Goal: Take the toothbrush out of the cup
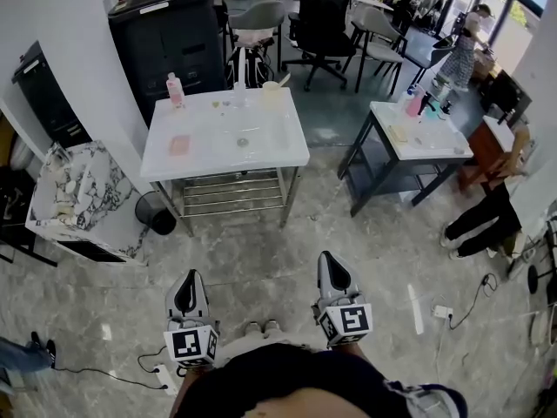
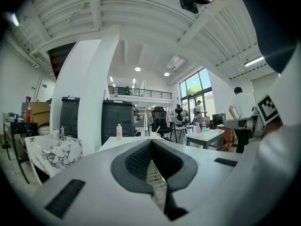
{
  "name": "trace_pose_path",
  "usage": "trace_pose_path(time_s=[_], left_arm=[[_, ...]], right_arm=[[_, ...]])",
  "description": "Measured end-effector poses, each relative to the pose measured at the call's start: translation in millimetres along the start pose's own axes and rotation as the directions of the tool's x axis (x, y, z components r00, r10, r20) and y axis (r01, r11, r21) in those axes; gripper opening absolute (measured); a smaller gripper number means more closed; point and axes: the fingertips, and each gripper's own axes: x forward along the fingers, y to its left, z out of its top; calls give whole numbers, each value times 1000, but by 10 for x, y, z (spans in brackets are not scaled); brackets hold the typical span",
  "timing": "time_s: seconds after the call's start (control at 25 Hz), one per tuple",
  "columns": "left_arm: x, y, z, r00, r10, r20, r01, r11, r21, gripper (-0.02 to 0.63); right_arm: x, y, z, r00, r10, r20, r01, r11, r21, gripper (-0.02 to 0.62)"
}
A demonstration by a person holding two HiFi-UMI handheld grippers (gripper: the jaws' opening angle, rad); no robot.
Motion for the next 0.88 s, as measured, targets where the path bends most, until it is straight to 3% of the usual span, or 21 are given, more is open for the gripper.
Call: trace_pose_path(time_s=[0.24, 0.28, 0.36, 0.4, 0.52, 0.56, 0.72, 0.88], left_arm=[[102, -62, -19, 1000, -6, -5, 6, 1000, 0, 3], [118, -71, -32, 1000, -5, -6, 5, 1000, -1, 3], [147, -94, -35, 1000, -6, -10, 6, 1000, -2, 3], [160, -107, -20, 1000, -9, -9, 9, 1000, -2, 3], [197, -125, -2, 1000, -17, -3, 17, 1000, 2, 3], [212, -124, 2, 1000, -16, -4, 16, 1000, 2, 3], [257, -130, 15, 1000, -6, -11, 6, 1000, -2, 3], [290, -144, 14, 1000, 0, -12, 0, 1000, -2, 3]], right_arm=[[56, -22, 8, 998, 50, 31, -50, 999, -20, 5], [69, -14, 32, 997, 63, 44, -62, 998, -23, 44], [92, -17, 51, 996, 70, 58, -69, 997, -25, 239], [100, -29, 49, 996, 63, 57, -62, 998, -21, 303], [155, -35, 92, 997, 46, 54, -47, 999, 12, 469], [181, -32, 124, 996, 52, 69, -53, 998, 15, 495], [236, -48, 168, 991, 86, 106, -84, 996, -15, 512], [231, -125, 65, 995, 77, 62, -74, 996, -39, 512]])
